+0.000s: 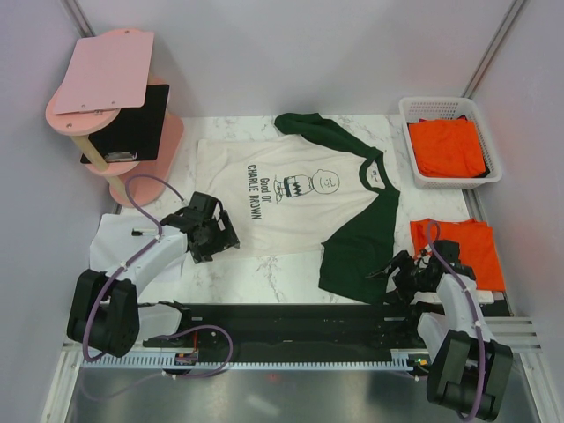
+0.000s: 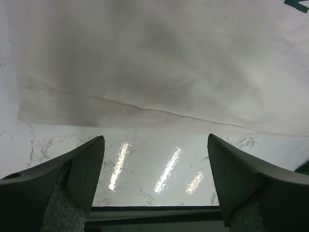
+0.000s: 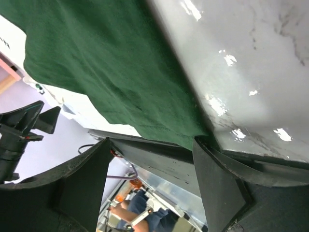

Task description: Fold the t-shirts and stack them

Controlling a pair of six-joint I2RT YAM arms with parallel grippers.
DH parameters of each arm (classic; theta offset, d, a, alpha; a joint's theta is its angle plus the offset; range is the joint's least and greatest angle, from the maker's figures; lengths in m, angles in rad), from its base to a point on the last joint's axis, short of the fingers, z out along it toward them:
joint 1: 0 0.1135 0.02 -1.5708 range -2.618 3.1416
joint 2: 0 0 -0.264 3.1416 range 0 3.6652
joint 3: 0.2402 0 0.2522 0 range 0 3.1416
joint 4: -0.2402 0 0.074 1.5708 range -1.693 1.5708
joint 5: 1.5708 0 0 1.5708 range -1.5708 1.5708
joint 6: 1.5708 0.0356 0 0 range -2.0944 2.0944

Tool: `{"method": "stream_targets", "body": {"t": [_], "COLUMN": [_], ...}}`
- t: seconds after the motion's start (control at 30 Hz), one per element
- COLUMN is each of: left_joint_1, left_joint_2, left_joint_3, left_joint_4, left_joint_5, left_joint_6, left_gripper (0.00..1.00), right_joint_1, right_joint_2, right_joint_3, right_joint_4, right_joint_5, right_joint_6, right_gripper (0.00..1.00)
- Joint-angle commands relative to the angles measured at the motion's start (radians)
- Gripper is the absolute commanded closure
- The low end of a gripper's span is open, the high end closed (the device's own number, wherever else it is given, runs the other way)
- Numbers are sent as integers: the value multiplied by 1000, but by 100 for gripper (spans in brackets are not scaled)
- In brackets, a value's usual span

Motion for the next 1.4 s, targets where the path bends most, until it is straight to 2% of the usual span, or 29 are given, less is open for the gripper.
{"method": "stream_targets", "body": {"t": [0.0,0.13,0.4,0.5,0.63,0.73,0.77,0.8,0.87,0.9,0.97,1.0,1.1,1.23,1.37], "left_joint_1": [9,9,9,8,9,8,8,8,8,8,8,8,9,8,8], "left_joint_2": [-8,1,44,72,88,90,88,95,99,107,116,119,141,171,190], "left_joint_3": [-9,-15,-17,-18,-17,-12,-12,-8,-3,3,11,15,31,46,52], "left_joint_4": [33,30,42,51,57,53,51,48,46,48,46,46,46,48,48], "left_joint_5": [4,3,0,10,12,10,12,12,10,12,33,30,27,26,26], "left_joint_6": [20,18,31,31,35,49,50,50,49,49,50,50,54,52,57], "left_gripper": [7,7,7,7,8,8,8,8,8,8,9,9,9,9,9], "right_joint_1": [5,37,155,209,232,234,241,247,281,293,306,342,416,624,815], "right_joint_2": [14,2,-12,32,204,325,351,374,428,436,442,447,497,583,643], "right_joint_3": [99,126,230,251,300,455,504,586,641,694,727,765,840,870,862], "right_joint_4": [-35,5,60,120,252,226,171,154,143,137,149,146,111,65,34], "right_joint_5": [38,-15,45,24,-93,-20,92,154,237,375,453,526,571,763,875], "right_joint_6": [-105,-100,-133,-143,-152,-253,-299,-309,-307,-303,-304,-314,-361,-390,-398], "right_gripper": [24,25,25,24,23,21,21,21,21,21,22,23,25,24,23]}}
